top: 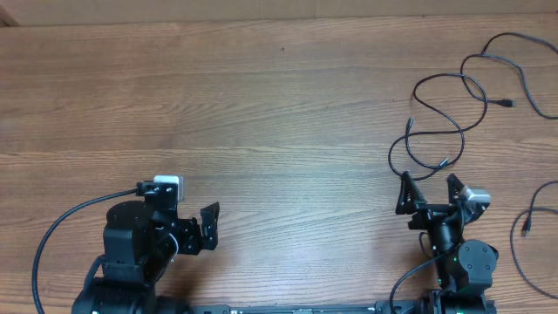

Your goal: Untangle cables

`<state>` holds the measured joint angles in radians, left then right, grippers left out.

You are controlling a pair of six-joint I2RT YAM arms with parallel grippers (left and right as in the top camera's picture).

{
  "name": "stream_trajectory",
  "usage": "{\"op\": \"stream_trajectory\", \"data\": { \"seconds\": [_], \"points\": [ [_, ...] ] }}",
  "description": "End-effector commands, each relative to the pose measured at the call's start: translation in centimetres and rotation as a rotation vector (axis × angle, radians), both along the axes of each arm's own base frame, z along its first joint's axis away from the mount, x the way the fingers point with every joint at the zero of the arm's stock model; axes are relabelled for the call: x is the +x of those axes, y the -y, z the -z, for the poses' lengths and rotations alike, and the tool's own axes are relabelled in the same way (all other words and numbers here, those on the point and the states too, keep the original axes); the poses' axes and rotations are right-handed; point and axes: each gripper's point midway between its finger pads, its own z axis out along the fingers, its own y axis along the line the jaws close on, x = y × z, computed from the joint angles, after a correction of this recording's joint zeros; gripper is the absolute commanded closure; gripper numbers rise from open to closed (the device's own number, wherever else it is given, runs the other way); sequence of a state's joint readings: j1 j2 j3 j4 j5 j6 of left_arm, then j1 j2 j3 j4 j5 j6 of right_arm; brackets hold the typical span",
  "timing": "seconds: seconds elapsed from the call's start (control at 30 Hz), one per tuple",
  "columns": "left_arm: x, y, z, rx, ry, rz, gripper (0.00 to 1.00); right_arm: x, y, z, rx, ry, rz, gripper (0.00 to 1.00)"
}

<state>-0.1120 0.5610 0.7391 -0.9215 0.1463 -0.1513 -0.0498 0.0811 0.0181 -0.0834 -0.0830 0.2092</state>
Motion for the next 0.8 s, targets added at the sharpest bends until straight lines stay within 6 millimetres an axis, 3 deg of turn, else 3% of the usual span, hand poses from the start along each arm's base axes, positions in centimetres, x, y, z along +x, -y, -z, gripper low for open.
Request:
{"op": "stream_trajectory", "data": {
  "seconds": [0.0, 0.77],
  "points": [
    [-0.17, 0.34, 0.00, -0.010, -0.001, 0.014, 0.00, 0.00, 0.57, 0.23, -0.005, 0.002, 0.036, 0.00],
    [-0.17, 0.34, 0.00, -0.010, -0.001, 0.014, 0.00, 0.00, 0.99, 0.28, -0.032, 0.000, 0.057, 0.00]
  ]
}}
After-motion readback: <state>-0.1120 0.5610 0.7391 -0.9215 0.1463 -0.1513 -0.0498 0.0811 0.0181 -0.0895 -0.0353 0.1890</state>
